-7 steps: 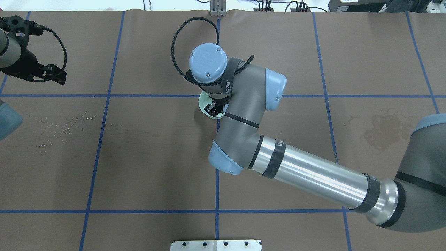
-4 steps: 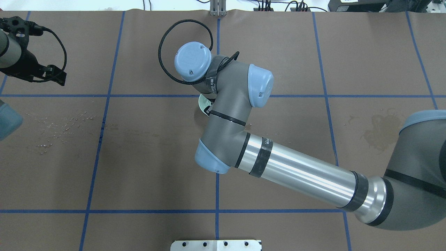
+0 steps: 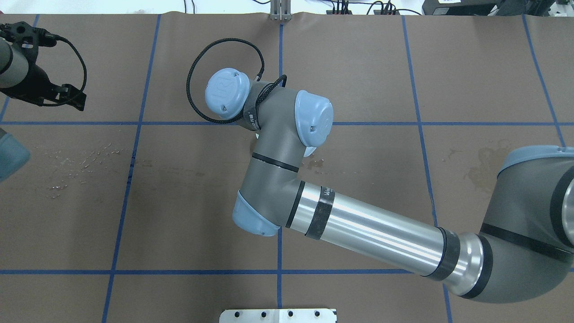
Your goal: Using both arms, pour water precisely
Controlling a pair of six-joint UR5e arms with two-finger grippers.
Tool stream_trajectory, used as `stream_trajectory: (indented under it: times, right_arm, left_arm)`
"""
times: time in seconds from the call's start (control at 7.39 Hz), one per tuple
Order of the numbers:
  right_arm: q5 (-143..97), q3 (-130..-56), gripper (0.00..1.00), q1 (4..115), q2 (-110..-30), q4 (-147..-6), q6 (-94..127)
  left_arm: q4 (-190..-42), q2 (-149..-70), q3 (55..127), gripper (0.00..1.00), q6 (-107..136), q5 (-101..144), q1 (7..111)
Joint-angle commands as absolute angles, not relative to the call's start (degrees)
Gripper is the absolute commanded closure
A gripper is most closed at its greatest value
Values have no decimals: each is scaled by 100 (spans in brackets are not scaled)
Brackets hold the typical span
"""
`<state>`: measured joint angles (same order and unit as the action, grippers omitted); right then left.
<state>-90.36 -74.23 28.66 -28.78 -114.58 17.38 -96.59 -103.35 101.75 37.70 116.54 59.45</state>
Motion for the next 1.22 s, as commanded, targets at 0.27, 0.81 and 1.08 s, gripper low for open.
stream_trajectory:
  times: [0.27,0.81,1.08]
  right_arm:
    - [-8965,-7575,100,2900,-3005,-10567,1880]
    - [-8886,-9407,100,3093,-4618,-8671,4227]
    - [-8344,-11047,100,3234,-6108,-7824,5463]
  left_arm:
    - [-9659,-10345,10160,0,3805,11654,5933]
    - [-9650,-10354,10186,0,3823,11654,5933]
    - [-9650,-10345,10195,0,3832,11654,5933]
